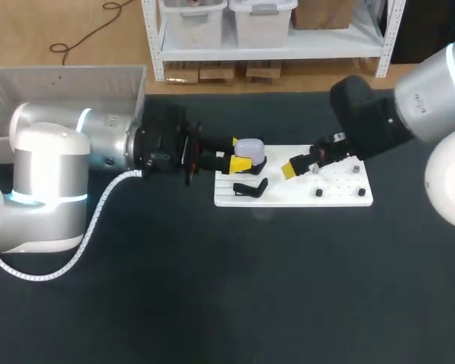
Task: Pick up each earbud case from the left stands, insert the matching earbuds, close the lid, and place the case in the box.
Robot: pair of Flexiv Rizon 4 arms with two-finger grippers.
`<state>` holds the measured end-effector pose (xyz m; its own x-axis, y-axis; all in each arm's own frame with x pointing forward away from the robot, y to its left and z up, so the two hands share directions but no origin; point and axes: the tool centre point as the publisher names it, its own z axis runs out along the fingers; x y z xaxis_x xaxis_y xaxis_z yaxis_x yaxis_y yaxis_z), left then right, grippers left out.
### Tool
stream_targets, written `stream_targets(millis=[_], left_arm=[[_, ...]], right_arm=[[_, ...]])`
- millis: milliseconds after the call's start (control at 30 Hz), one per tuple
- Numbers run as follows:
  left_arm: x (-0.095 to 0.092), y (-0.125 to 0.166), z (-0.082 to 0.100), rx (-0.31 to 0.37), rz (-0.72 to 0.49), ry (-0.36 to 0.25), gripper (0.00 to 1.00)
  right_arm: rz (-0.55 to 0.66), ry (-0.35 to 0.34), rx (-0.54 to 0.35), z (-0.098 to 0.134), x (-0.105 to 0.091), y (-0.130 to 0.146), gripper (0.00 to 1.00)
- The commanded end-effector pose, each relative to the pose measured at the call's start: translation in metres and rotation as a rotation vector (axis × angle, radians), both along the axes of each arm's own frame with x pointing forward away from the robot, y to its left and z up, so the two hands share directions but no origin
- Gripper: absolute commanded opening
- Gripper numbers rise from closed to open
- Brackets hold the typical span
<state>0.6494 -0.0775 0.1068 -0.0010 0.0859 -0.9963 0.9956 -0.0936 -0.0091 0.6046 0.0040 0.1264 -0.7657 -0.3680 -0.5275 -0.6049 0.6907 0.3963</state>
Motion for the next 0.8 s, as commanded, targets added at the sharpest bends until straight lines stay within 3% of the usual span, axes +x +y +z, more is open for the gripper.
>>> stream_targets(millis=[33,333,800], left_arm=[[-0.003,0.0,0.0,0.0,0.008,-0.003,0.0],[-0.003,0.0,0.0,0.0,0.008,-0.003,0.0],[-0.003,0.0,0.0,0.0,0.008,-0.003,0.0]], right_arm=[[0.012,0.006,0.005,0.0,0.006,0.012,1.0],[0.019,-0.013,-0.01,0.002,0.017,0.034,1.0],[0.011,0.008,-0.027,-0.007,0.035,0.047,1.0]])
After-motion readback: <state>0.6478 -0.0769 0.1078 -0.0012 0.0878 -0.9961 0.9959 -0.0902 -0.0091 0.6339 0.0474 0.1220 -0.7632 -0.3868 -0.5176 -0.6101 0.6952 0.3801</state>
